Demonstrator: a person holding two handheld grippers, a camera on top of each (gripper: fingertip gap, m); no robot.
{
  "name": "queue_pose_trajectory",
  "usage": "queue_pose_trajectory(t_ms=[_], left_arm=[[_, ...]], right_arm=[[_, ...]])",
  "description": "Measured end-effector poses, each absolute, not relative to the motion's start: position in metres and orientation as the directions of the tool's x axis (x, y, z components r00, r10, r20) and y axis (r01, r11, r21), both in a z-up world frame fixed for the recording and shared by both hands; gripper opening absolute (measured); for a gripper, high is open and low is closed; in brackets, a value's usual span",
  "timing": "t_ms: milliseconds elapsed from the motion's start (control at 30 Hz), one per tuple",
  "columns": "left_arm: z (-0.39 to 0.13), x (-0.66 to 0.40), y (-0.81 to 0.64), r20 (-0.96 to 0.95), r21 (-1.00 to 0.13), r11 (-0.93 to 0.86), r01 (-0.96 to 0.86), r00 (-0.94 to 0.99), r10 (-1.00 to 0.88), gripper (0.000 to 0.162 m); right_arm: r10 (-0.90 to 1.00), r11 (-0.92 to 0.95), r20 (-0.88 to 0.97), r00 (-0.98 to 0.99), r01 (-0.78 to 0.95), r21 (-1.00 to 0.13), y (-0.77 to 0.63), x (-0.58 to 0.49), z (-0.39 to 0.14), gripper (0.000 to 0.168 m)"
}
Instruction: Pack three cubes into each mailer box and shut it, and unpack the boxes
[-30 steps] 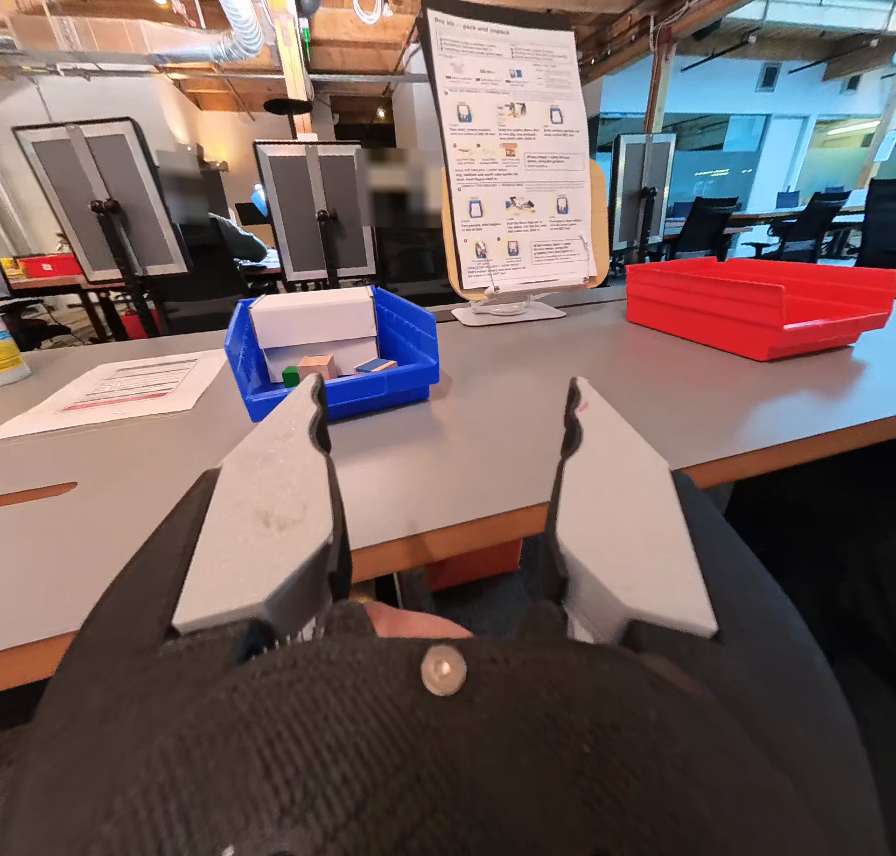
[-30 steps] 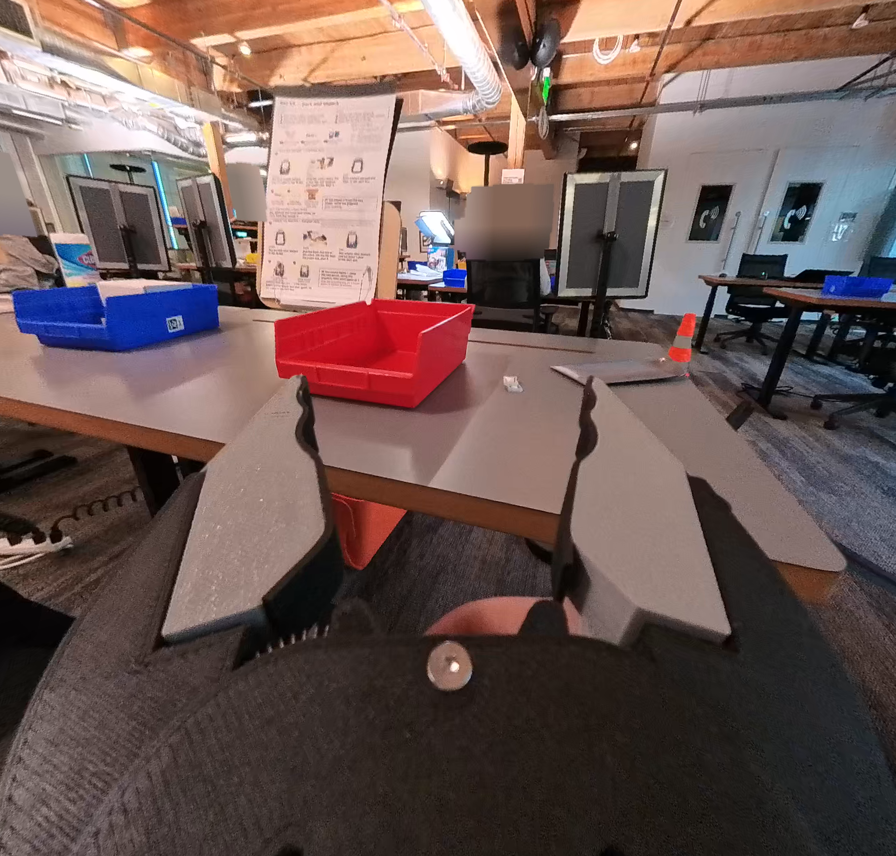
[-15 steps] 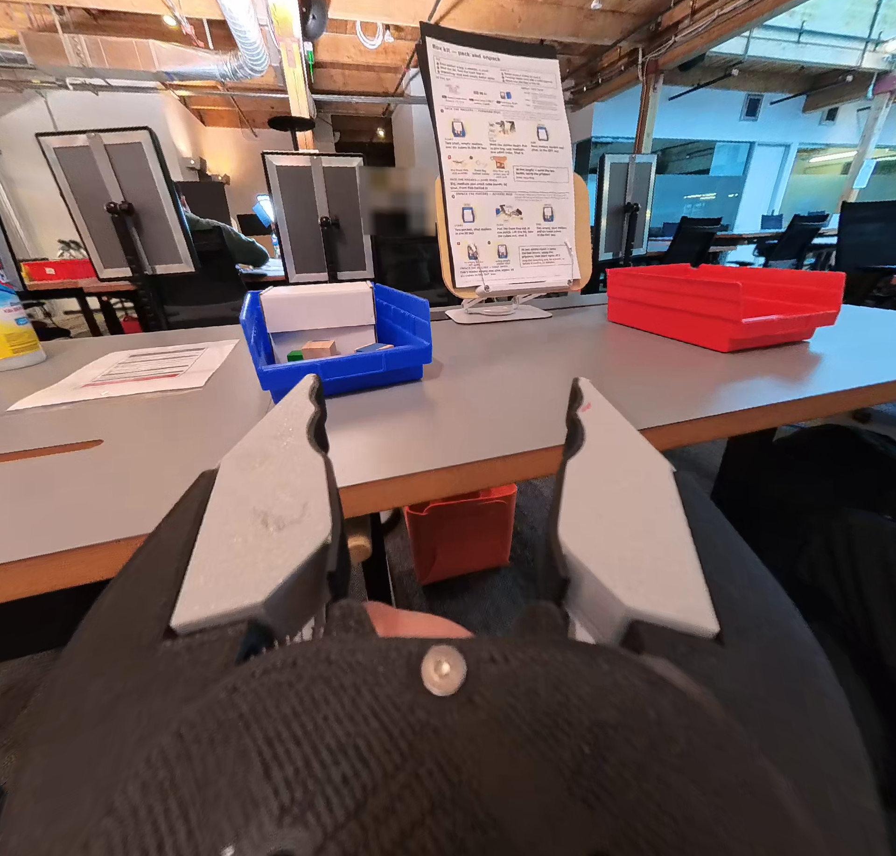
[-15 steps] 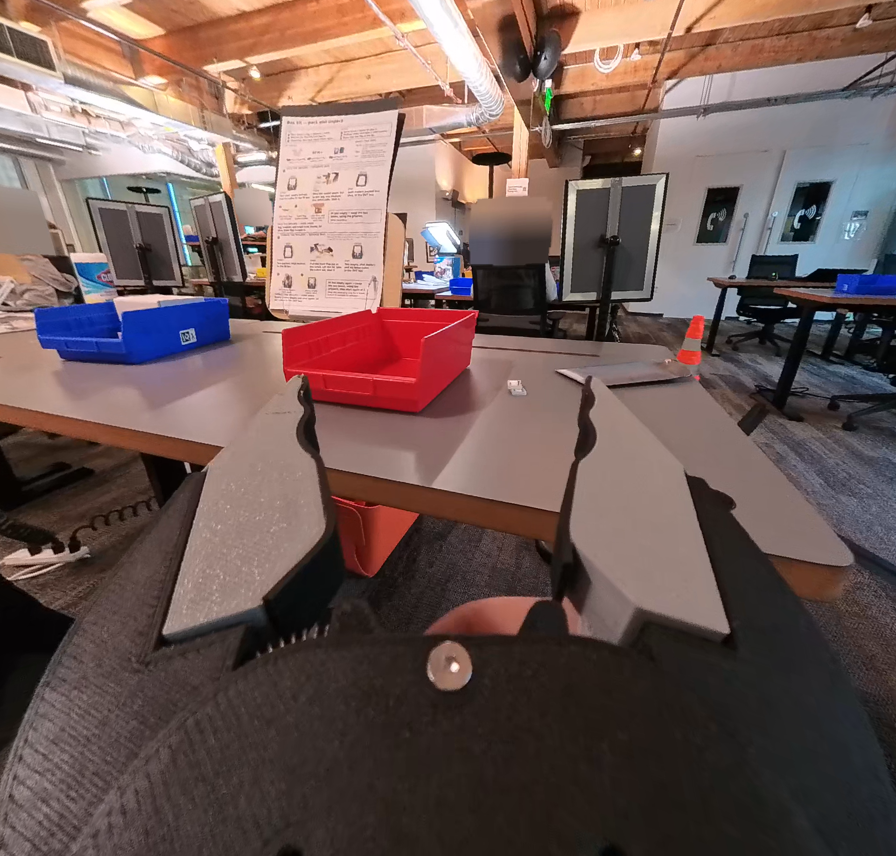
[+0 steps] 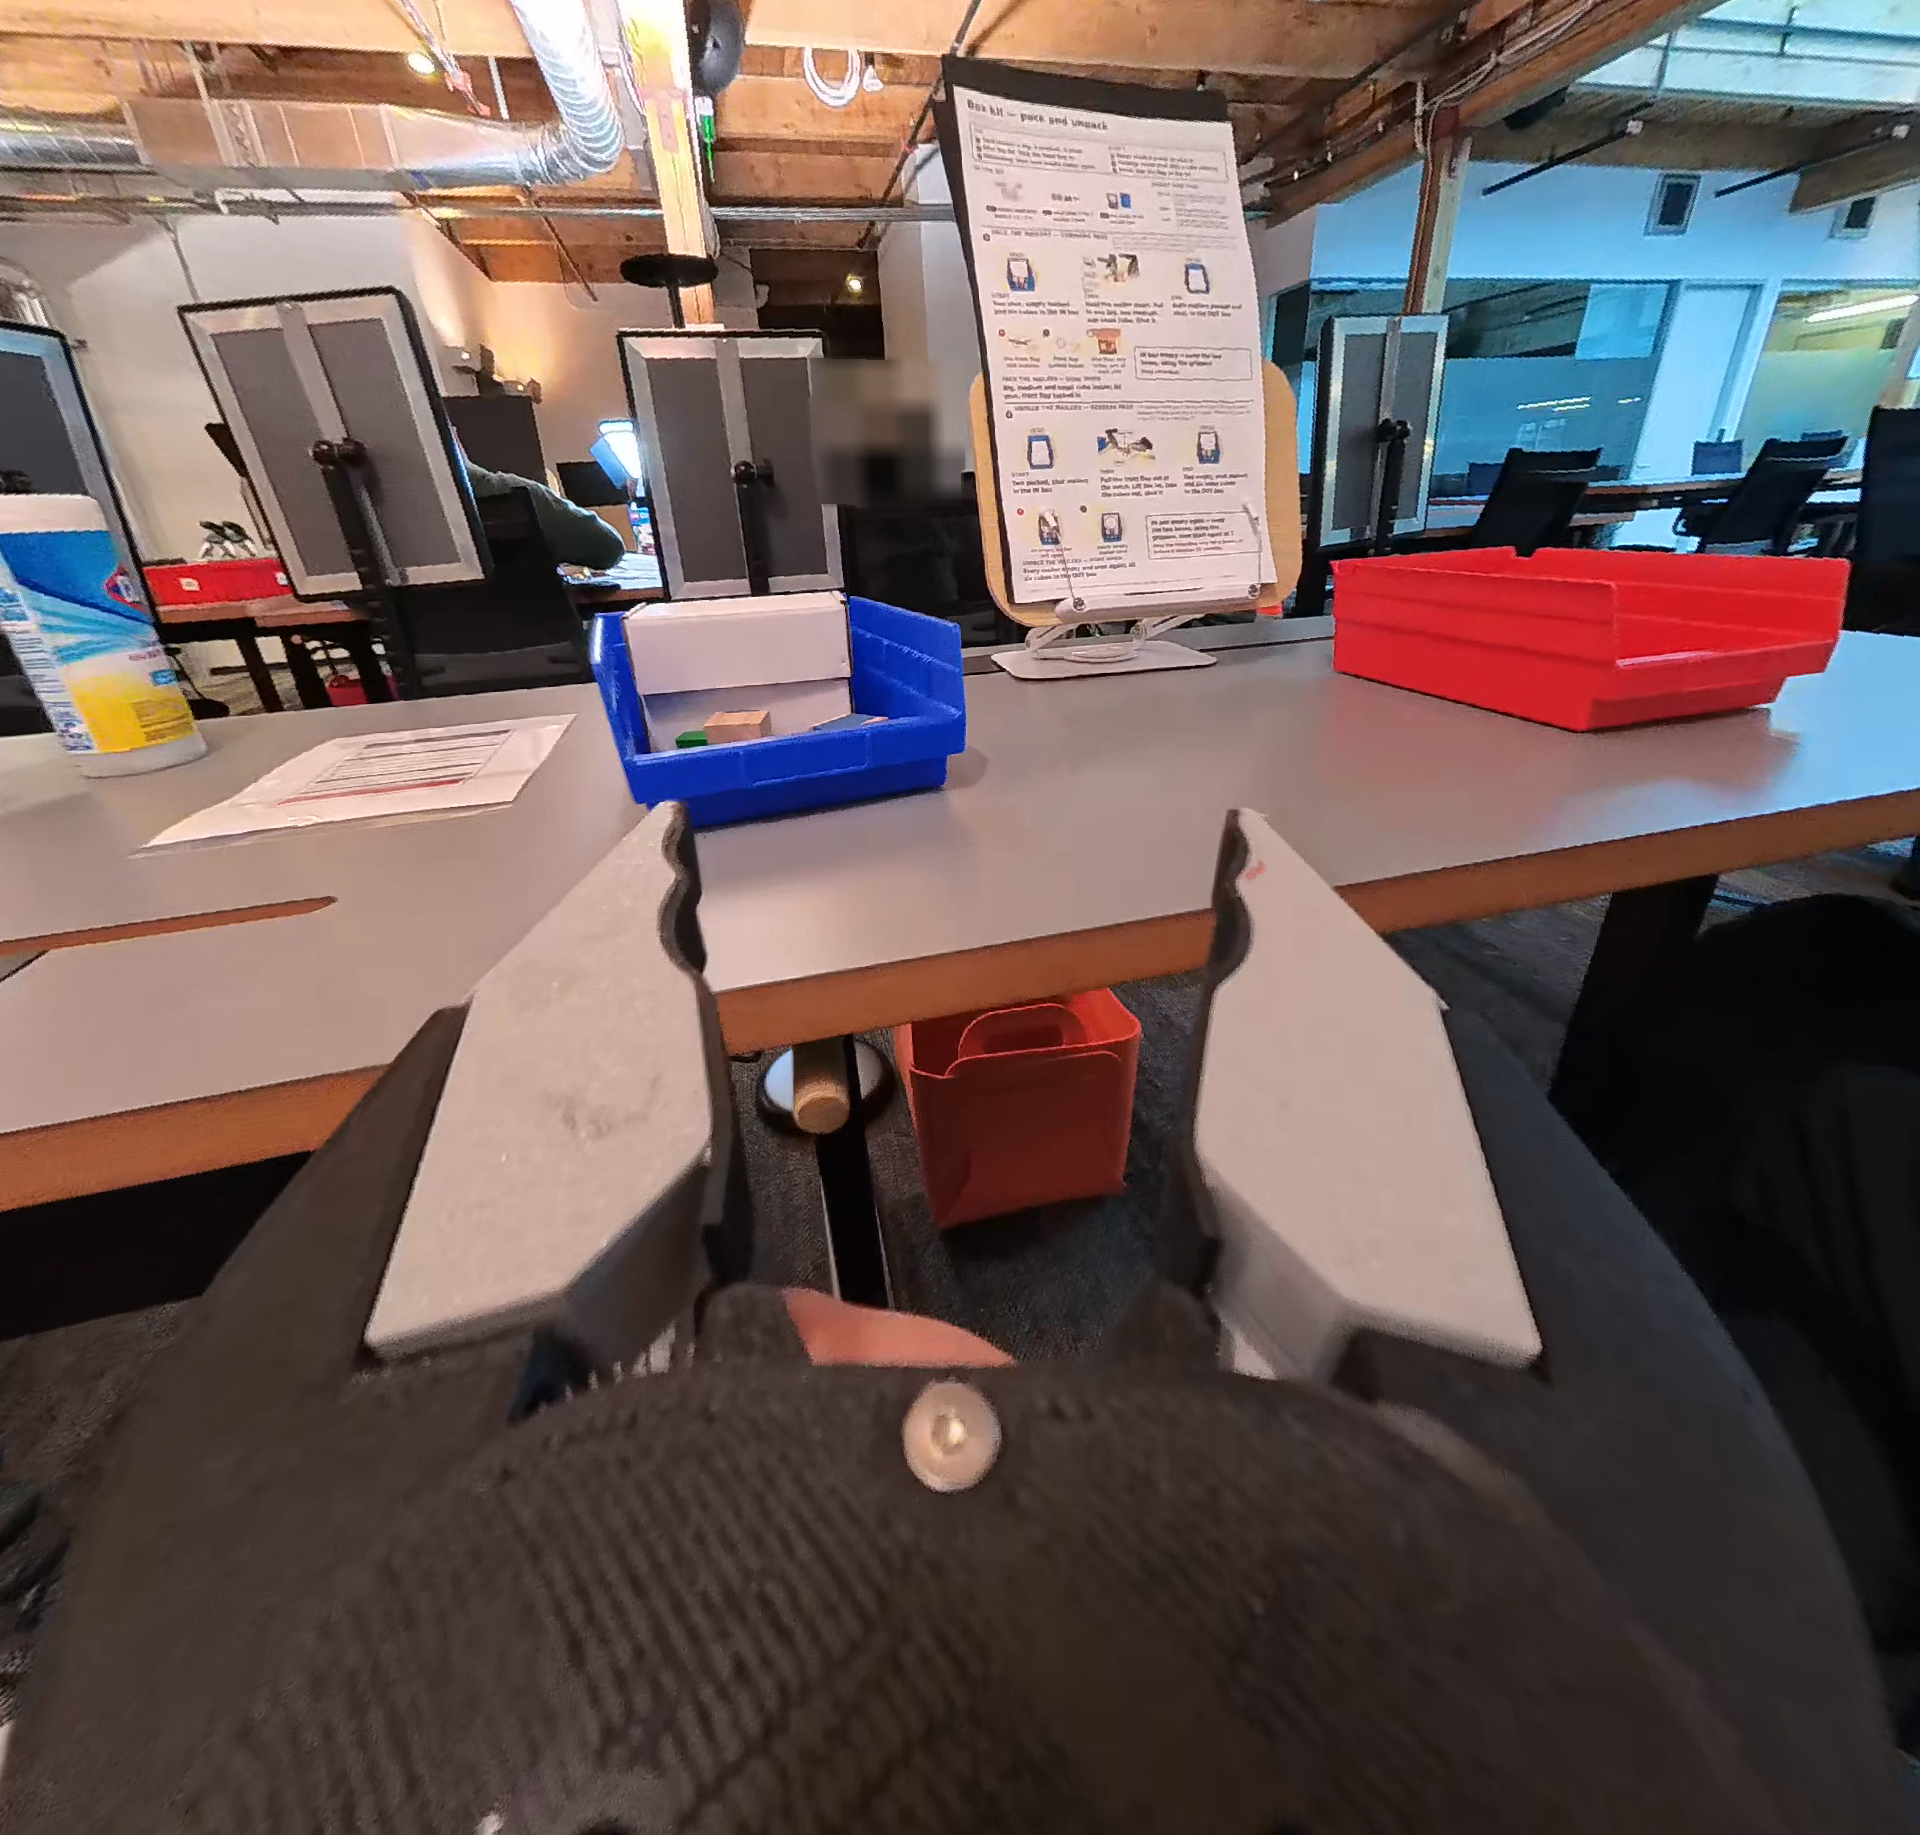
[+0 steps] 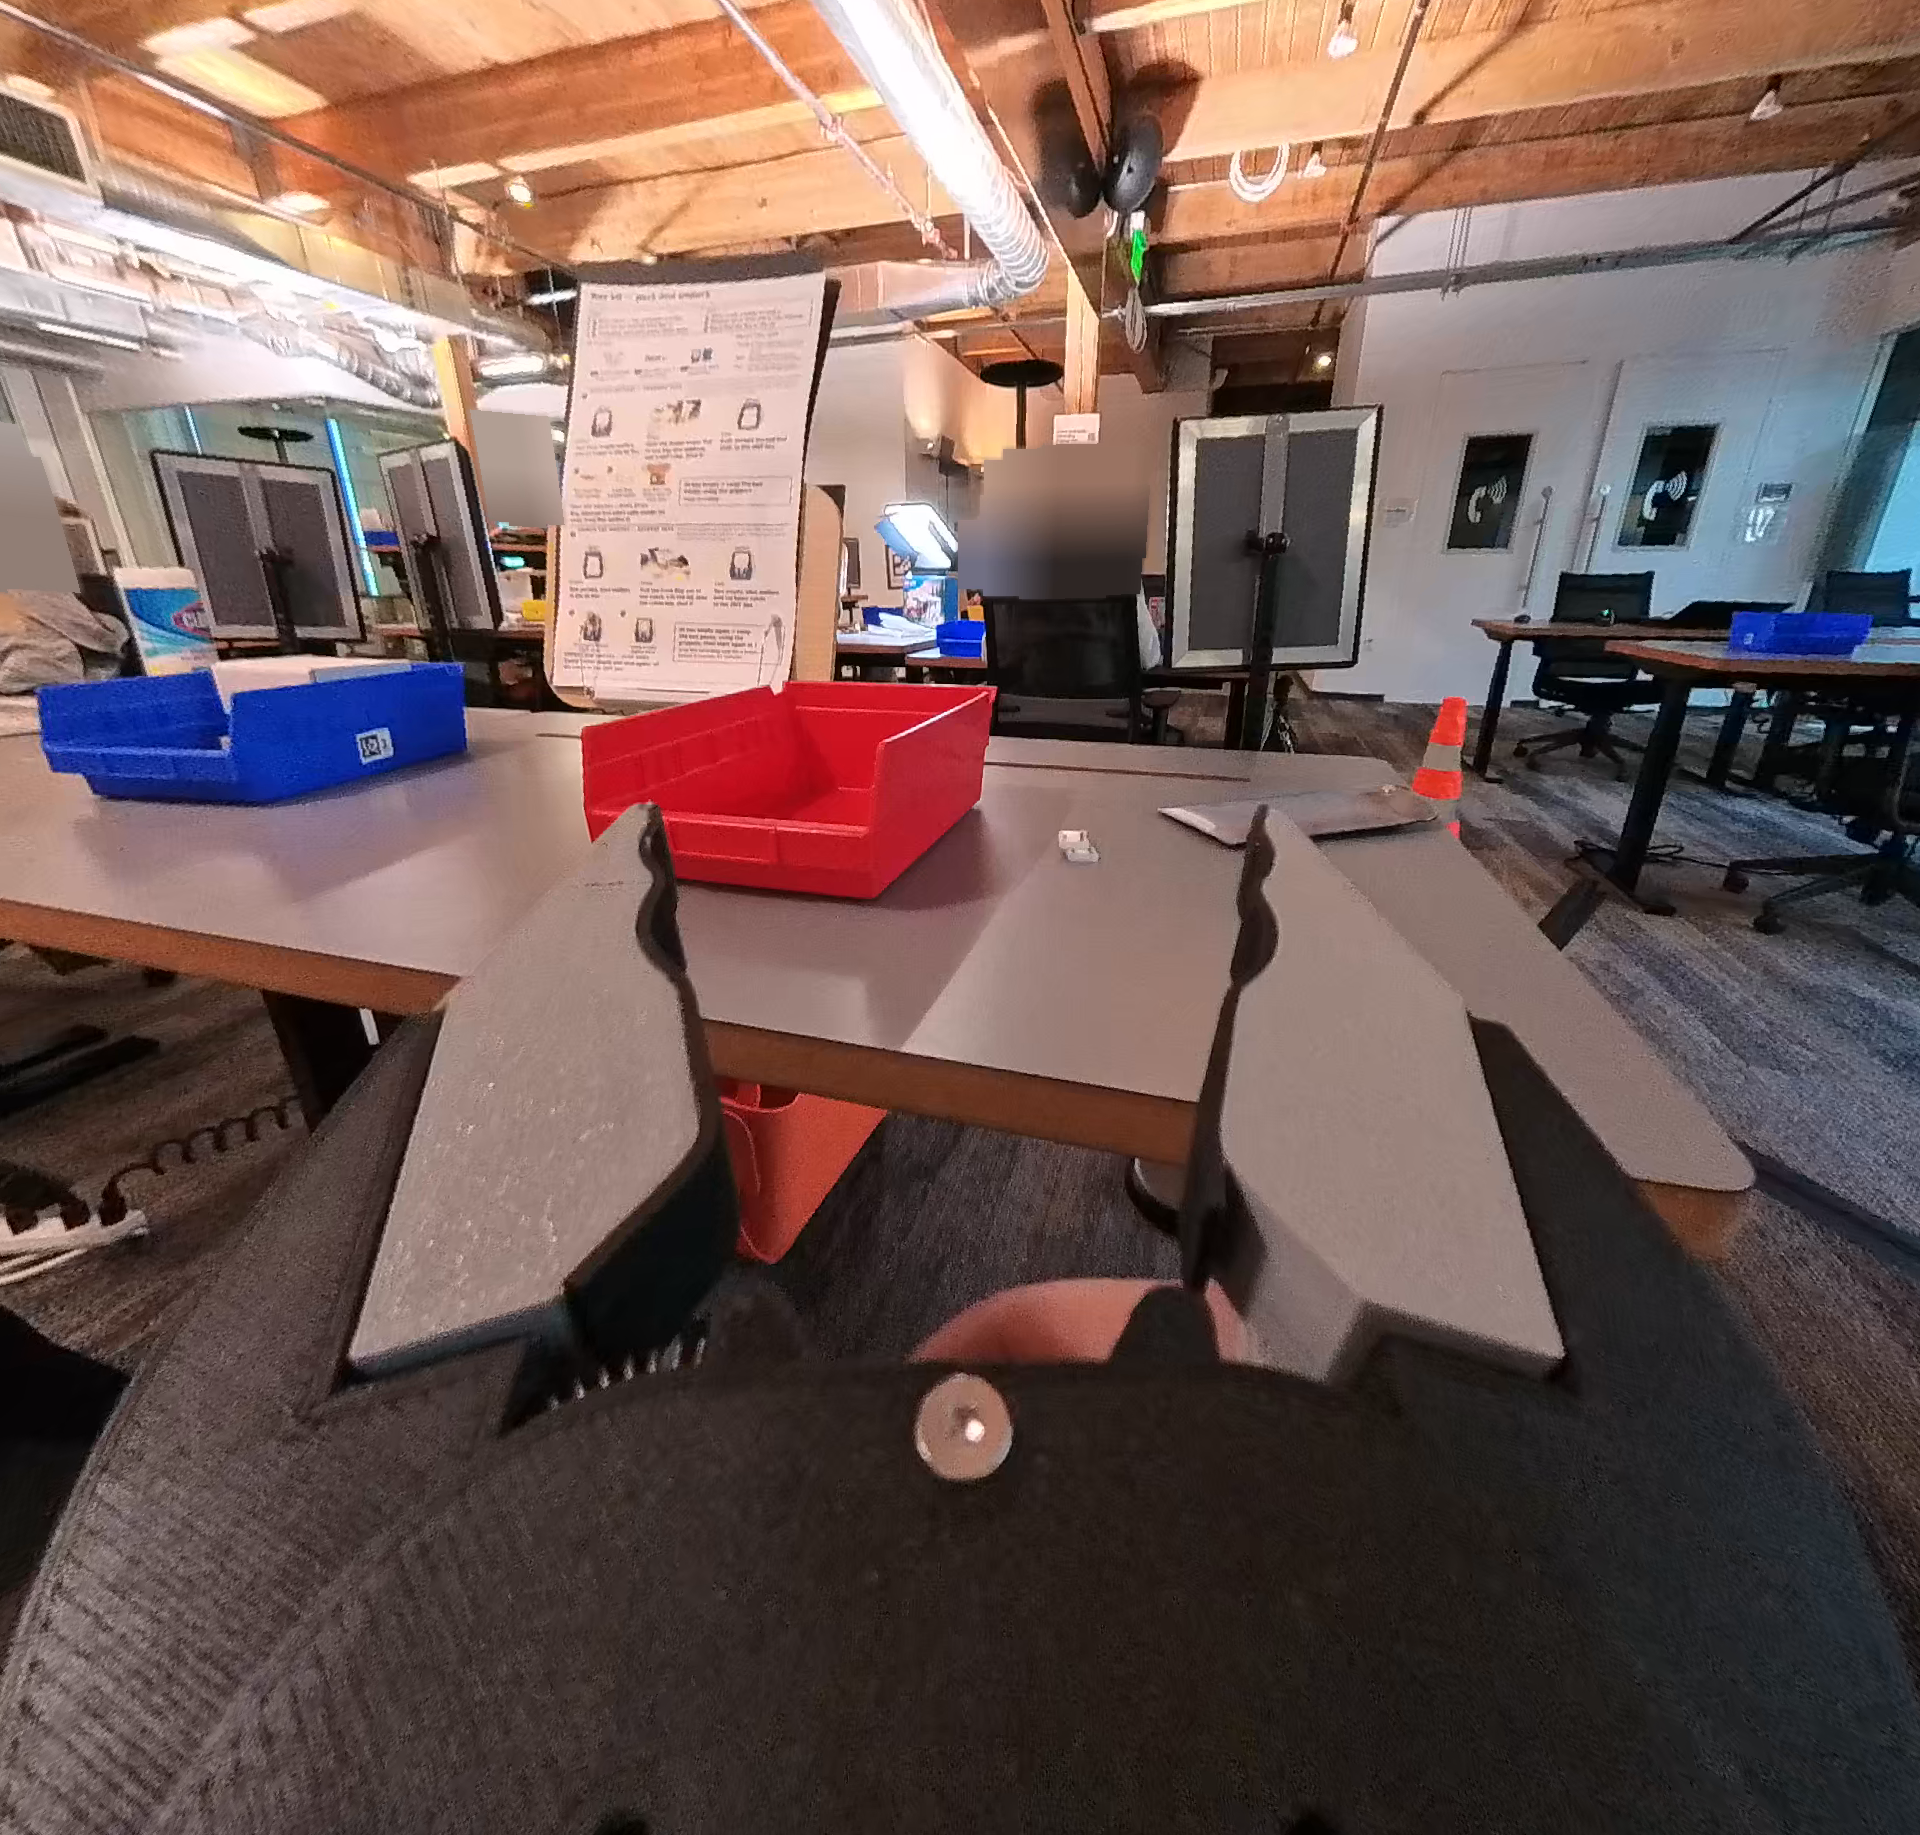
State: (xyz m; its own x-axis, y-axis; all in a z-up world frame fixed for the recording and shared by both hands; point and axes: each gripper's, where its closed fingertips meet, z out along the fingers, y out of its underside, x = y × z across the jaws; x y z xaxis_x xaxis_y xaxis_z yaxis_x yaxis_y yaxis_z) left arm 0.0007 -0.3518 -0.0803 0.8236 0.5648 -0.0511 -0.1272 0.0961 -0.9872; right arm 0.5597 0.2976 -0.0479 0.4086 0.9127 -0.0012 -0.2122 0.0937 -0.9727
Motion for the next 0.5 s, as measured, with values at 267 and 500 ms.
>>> queue_pose_trajectory(t_ms=[267,500], left_arm=[[-0.073,0.006,-0.364,-0.059,-0.986,0.092,-0.138,0.809,0.585,0.097],[-0.064,0.010,-0.374,-0.058,-0.983,0.106,-0.148,0.805,0.590,0.097]], right_arm=[[0.913,0.107,-0.025,0.408,-0.299,-0.948,0.299,0.579,-0.043,0.105],[0.909,0.096,-0.049,0.414,-0.323,-0.942,0.303,0.595,-0.048,0.105]])
